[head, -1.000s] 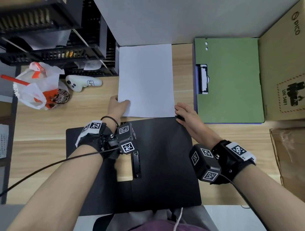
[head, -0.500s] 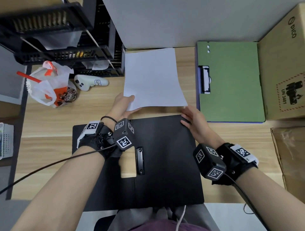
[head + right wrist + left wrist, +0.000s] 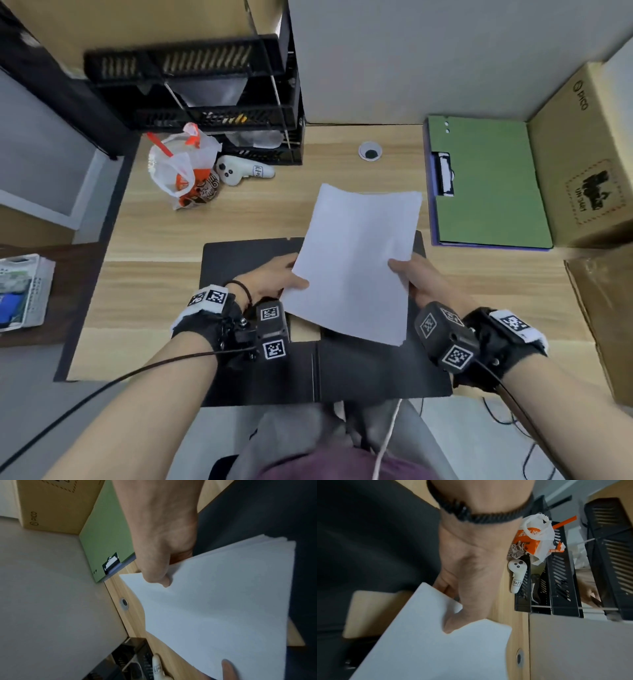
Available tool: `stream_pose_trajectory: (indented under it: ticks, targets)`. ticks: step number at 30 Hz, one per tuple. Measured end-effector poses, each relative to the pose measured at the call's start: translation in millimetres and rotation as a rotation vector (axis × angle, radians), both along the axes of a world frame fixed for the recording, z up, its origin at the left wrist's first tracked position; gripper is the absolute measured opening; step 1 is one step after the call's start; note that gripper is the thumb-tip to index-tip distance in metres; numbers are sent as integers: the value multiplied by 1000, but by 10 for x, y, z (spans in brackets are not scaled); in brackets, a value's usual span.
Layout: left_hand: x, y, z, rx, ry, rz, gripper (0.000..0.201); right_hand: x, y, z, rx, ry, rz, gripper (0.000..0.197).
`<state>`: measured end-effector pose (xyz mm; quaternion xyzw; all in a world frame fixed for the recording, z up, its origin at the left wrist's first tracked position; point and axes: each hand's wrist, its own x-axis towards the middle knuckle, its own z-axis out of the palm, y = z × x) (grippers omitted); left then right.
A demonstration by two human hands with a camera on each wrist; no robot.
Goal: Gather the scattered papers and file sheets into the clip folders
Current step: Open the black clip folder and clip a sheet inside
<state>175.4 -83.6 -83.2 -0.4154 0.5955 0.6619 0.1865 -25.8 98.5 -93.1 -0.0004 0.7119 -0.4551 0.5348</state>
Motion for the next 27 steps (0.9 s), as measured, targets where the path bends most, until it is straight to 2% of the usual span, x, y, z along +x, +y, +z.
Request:
stream_pose_trajectory:
  ticks: [2,6,8,10,12,15,18,22,24,27]
  targets:
    - [102,76,57,-114,42,-9,52,179,20,142,-95,76,-16,28]
    - [108,70,283,-321,202,161,47,310,-70,603,-347,235,-118,24]
    - [85,30,432,-404,272,225,44,284,-132,818,-448,255,-173,24]
    - [65,22,573,-461,356,243,41,263,-170,933,-491,271,-206,36]
    - [76,63,673,-476,428,251,39,289,-160,934,-479,290,-168,42]
    - [153,140,656,-419,480,257,48,440,-5,821,-422,310,-138,53]
    - [232,125,548,-325,462,297,28,563,202,689,-389,318,-69,61]
    - [239,140,475,-346,480,257,24,515,140,657,-270,378,10,30]
    - [186,164,527,-406,469,287,15,444,69,715,-266,405,9,24]
    - [34,146,660,-443,505,358,23,316,8,809,-260,509,31,23]
